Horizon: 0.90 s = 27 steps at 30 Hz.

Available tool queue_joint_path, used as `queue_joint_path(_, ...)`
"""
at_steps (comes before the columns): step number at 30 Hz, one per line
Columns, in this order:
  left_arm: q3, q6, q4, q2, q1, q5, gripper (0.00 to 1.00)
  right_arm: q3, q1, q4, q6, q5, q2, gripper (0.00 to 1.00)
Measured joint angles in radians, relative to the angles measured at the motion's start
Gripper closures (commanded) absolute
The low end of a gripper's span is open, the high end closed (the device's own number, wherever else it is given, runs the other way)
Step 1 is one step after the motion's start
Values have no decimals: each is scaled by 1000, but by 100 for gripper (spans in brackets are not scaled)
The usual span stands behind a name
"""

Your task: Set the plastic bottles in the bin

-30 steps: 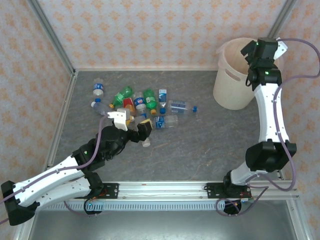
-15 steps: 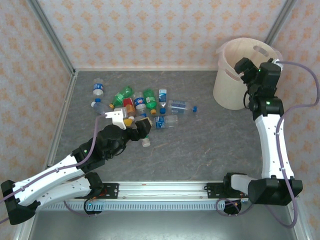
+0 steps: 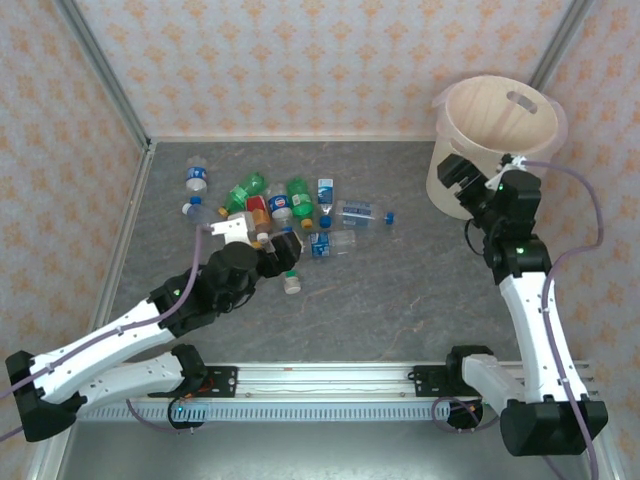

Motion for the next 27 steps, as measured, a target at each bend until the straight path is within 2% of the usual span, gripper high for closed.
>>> queue_joint_path(8,-56,-55,-18,74,0,-18,1,-104,177,31,-20,-29,-2,0)
queue_joint_path(13,-116,-94,-16,113,0,-46,1,-173,335,93,-31,-16,13,0)
queue_joint_path(20,-187,-147,-15,89,0,-143,1,-256,581,136,-25,132,73,0)
queue_joint_path(27,-295,-216,-32,-51,0,-241,1,-257,769,185,14,293,177,0)
